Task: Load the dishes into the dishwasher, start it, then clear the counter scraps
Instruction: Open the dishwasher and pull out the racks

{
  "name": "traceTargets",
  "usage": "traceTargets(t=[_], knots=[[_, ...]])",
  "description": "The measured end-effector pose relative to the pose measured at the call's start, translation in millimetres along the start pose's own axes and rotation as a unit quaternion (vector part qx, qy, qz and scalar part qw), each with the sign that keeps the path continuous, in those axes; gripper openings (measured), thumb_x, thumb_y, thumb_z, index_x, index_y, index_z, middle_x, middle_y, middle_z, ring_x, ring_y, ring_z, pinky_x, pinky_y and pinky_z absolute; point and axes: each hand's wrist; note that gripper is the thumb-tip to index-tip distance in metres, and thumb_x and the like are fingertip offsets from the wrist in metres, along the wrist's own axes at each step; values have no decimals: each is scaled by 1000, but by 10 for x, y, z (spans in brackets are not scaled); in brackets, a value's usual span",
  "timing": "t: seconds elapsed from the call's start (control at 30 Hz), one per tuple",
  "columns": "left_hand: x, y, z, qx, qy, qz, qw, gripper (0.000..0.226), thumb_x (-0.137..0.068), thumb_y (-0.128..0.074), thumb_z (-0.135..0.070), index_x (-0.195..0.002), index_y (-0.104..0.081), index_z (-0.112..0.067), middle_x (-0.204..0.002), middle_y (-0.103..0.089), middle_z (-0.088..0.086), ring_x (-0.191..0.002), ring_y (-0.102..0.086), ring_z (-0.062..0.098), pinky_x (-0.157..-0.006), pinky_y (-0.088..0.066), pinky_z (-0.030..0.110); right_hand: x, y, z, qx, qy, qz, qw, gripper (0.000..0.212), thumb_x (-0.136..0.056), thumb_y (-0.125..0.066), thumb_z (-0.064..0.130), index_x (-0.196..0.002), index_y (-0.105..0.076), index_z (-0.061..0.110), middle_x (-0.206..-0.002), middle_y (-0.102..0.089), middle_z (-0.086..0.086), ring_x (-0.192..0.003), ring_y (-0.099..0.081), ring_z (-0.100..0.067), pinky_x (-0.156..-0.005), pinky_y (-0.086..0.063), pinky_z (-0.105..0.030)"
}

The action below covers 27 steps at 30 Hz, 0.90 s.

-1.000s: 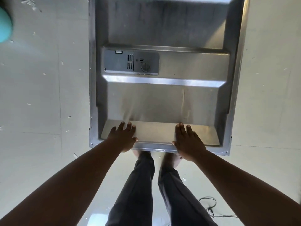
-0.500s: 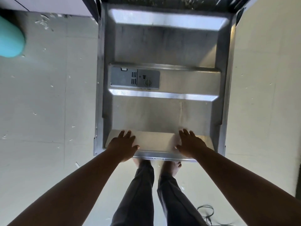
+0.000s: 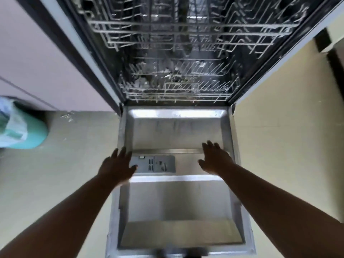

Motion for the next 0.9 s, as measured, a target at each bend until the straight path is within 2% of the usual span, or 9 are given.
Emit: traceTargets(t=[0.17, 0.23, 0.37, 0.47, 0.53, 0.63, 0.73, 0.83, 0.9], knots=[[-887, 702, -90, 19, -11, -118, 993, 75, -95, -46, -48, -151, -13, -12, -160, -7, 11, -146, -13, 32, -109, -34, 51, -870, 535, -83, 35, 2, -106, 994, 71, -91, -53, 34, -149, -20, 10, -159, -15, -11, -143, -20, -30, -107, -33, -44], [-1224, 852, -126, 41, -18, -147, 988, 78, -95, -48, -47, -152, -11, -10, -160, -7, 14, -146, -12, 34, -112, -29, 53, -1159, 682, -129, 25, -11, -123, 992, 77, -90, -57, 34, -150, -16, 11, -160, -9, -12, -143, -19, -32, -108, -32, -46], [-1687, 1009, -230, 40, -5, -150, 988, 82, -97, -46, -47, -154, 0, -11, -160, 4, 15, -147, 1, 34, -119, -6, 42, -1559, 836, -223, 24, -28, -154, 987, 78, -91, -54, 32, -152, -10, 11, -161, -2, -13, -145, -12, -35, -110, -27, -49], [-1971, 986, -219, 28, -1, -142, 989, 92, -91, -52, -54, -154, 4, -14, -161, 5, 12, -147, 3, 35, -119, -9, 47, -1730, 851, -240, 45, -17, -150, 987, 81, -91, -53, 34, -153, -5, 10, -161, -1, -13, -147, -5, -36, -115, -16, -47], [-2092, 951, -197, 4, 11, -139, 990, 96, -88, -51, -61, -154, 3, -17, -161, 0, 11, -147, 1, 35, -118, -13, 49, -1799, 832, -251, 55, -14, -149, 987, 83, -90, -54, 35, -153, -6, 10, -160, -8, -13, -146, -6, -35, -116, -14, -46], [-2077, 945, -207, -36, 20, -186, 982, 96, -84, -47, -70, -153, -8, -16, -158, -16, 14, -144, -12, 37, -115, -22, 50, -1815, 803, -262, 67, -7, -192, 979, 75, -85, -56, 35, -148, -23, 10, -148, -31, -15, -137, -28, -36, -112, -24, -43], [-1893, 858, -280, -24, 31, -229, 973, 75, -90, -43, -63, -146, -31, -15, -148, -34, 19, -136, -27, 40, -107, -27, 50, -1698, 749, -257, 51, 15, -279, 959, 45, -95, -42, 35, -129, -51, 7, -129, -53, -18, -121, -48, -35, -102, -33, -41], [-1645, 710, -361, 15, 67, -287, 955, 44, -97, -37, -44, -121, -59, -15, -123, -57, 20, -119, -42, 43, -95, -36, 50, -1488, 621, -245, -51, -29, -305, 950, 48, -102, -28, 32, -108, -66, 4, -112, -65, -20, -106, -59, -35, -90, -43, -39], [-1482, 626, -386, 31, 85, -309, 947, 43, -98, -33, -35, -98, -67, -8, -103, -64, 21, -102, -51, 38, -85, -38, 46, -1373, 497, -278, -124, -76, -276, 950, 51, -103, -26, 37, -109, -65, 6, -112, -66, -18, -107, -60, -35, -87, -46, -38]])
Point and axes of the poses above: each hand's wrist, its own x-axis away from the middle knuckle, its own y-axis out of the back of the hand, z = x × y
